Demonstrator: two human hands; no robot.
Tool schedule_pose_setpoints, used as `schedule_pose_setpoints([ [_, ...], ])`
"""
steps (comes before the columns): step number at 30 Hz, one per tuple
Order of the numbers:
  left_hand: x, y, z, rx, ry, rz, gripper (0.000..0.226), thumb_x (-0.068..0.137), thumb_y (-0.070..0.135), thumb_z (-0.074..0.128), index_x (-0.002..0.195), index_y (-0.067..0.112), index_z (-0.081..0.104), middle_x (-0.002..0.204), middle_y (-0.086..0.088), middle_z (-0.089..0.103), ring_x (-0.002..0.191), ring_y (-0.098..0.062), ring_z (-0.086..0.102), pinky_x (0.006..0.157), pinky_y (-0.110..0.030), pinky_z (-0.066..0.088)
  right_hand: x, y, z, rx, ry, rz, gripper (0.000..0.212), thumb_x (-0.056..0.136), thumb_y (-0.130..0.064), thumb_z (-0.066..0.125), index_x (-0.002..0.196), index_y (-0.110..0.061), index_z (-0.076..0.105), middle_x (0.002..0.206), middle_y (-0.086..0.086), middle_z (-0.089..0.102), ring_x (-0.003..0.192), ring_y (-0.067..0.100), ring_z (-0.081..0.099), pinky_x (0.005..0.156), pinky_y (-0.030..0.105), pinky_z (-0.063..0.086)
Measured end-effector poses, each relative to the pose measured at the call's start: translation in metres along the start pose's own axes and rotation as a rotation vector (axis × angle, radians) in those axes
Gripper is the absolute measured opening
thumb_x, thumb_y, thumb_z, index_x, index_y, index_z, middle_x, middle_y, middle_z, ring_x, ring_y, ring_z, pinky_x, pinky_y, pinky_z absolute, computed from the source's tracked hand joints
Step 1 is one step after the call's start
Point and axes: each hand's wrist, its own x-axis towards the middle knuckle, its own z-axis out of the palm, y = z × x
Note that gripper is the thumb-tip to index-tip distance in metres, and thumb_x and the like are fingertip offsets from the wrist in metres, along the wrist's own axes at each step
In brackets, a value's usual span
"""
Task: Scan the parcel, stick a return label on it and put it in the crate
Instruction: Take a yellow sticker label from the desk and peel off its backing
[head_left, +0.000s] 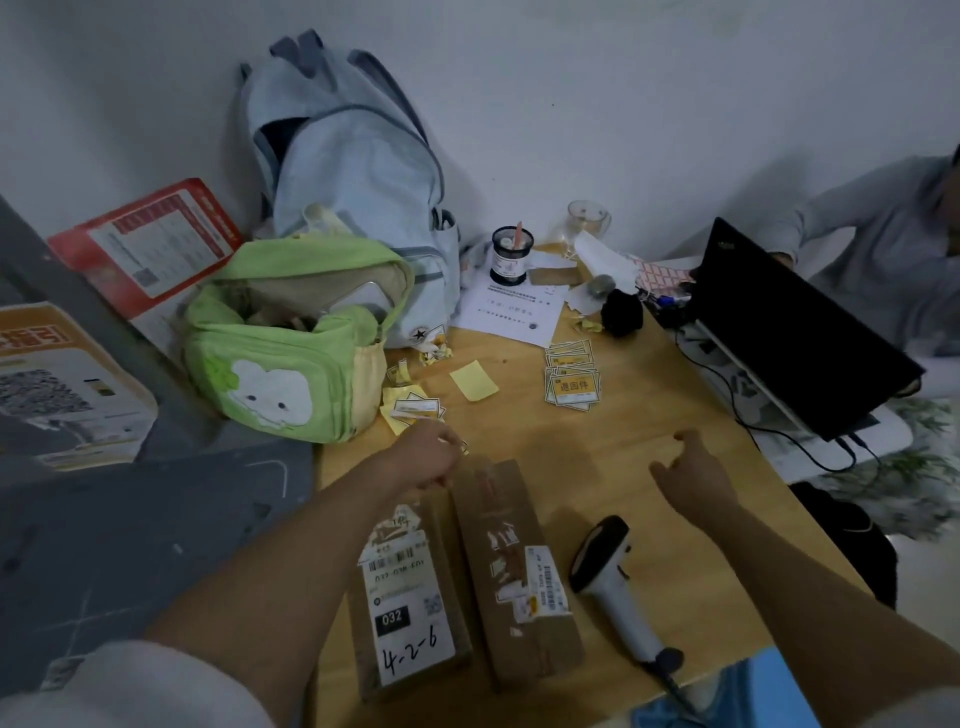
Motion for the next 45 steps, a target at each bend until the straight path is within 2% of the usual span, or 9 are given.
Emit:
schedule_pose_setpoints([
  [4,0.023,0.056,-0.003,-0.016,0.011,0.107,0.022,0.087,0.012,0.056,0.107,0.006,0.063,0.099,-0.016,0.066,0.069,-0.022,0.06,0.05,-0.024,0.039,0.051,-0.03,-0.011,0.113,-0.049,0.029,0.054,0.087,-0.026,0.063,0.134,-0.011,0.04,0.104,0.017,0.063,0.08,0.03,0.063,0.067,0.039,0.052],
  [9,0.049,0.093,0.012,0.031,-0.07,0.14,0.026,0.087,0.011,0.055,0.108,0.001,0.064,0.093,-0.017,0.06,0.078,-0.025,0.057,0.056,-0.026,0.04,0.09,-0.06,-0.008,0.217,-0.187,0.029,0.03,0.088,-0.021,0.063,0.111,-0.004,0.058,0.095,0.013,0.063,0.068,0.022,0.061,0.055,0.029,0.044],
  [13,0.077,0.094,0.029,0.023,-0.11,0.086,0.019,0.088,0.011,0.054,0.102,0.004,0.063,0.093,-0.012,0.059,0.073,-0.02,0.056,0.053,-0.023,0.041,0.117,-0.063,0.009,0.189,-0.188,-0.028,0.032,0.079,-0.018,0.072,0.107,-0.005,0.061,0.088,0.01,0.061,0.071,0.022,0.059,0.062,0.032,0.048],
  [16,0.101,0.085,0.043,-0.025,-0.126,0.019,0.007,0.088,0.008,0.054,0.093,0.009,0.059,0.083,-0.005,0.055,0.065,-0.015,0.053,0.047,-0.019,0.04,0.136,-0.06,0.028,0.099,-0.22,-0.056,0.036,0.075,-0.019,0.077,0.107,-0.01,0.062,0.091,0.008,0.062,0.065,0.016,0.055,0.055,0.026,0.043],
  [22,0.144,0.076,0.065,-0.103,-0.15,-0.096,0.009,0.088,0.013,0.054,0.095,0.012,0.06,0.094,-0.01,0.058,0.079,-0.021,0.058,0.058,-0.025,0.038,0.173,-0.053,0.06,0.089,-0.156,-0.032,0.044,0.08,-0.041,0.07,0.109,-0.009,0.063,0.108,0.011,0.067,0.087,0.023,0.059,0.07,0.028,0.041],
  [27,0.168,0.072,0.077,-0.184,-0.11,-0.166,0.01,0.088,0.014,0.057,0.097,0.015,0.06,0.099,-0.007,0.059,0.072,-0.016,0.057,0.059,-0.026,0.039,0.193,-0.054,0.075,0.019,-0.071,0.022,0.039,0.082,-0.036,0.069,0.11,-0.009,0.063,0.112,0.01,0.066,0.101,0.028,0.063,0.074,0.03,0.044],
  [34,0.172,0.07,0.087,-0.229,-0.12,-0.222,0.034,0.088,0.018,0.058,0.122,0.01,0.059,0.119,-0.013,0.064,0.082,-0.018,0.061,0.059,-0.026,0.042,0.199,-0.06,0.089,-0.04,-0.043,0.062,0.031,0.08,-0.034,0.07,0.103,-0.013,0.067,0.108,0.008,0.064,0.096,0.028,0.063,0.067,0.028,0.042],
  [39,0.17,0.071,0.086,-0.26,-0.116,-0.233,0.021,0.088,0.017,0.057,0.106,0.01,0.063,0.119,-0.015,0.065,0.079,-0.018,0.061,0.06,-0.026,0.042,0.193,-0.054,0.086,0.025,0.006,0.043,0.017,0.084,-0.029,0.066,0.096,-0.017,0.065,0.103,0.005,0.065,0.091,0.025,0.062,0.064,0.026,0.037],
  [45,0.157,0.089,0.076,-0.3,-0.083,-0.191,0.009,0.09,0.014,0.051,0.091,0.015,0.06,0.116,-0.011,0.064,0.076,-0.016,0.059,0.058,-0.024,0.04,0.178,-0.054,0.075,0.187,-0.042,-0.039,0.014,0.082,-0.029,0.07,0.083,-0.015,0.067,0.084,0.003,0.069,0.08,0.022,0.064,0.068,0.031,0.049],
])
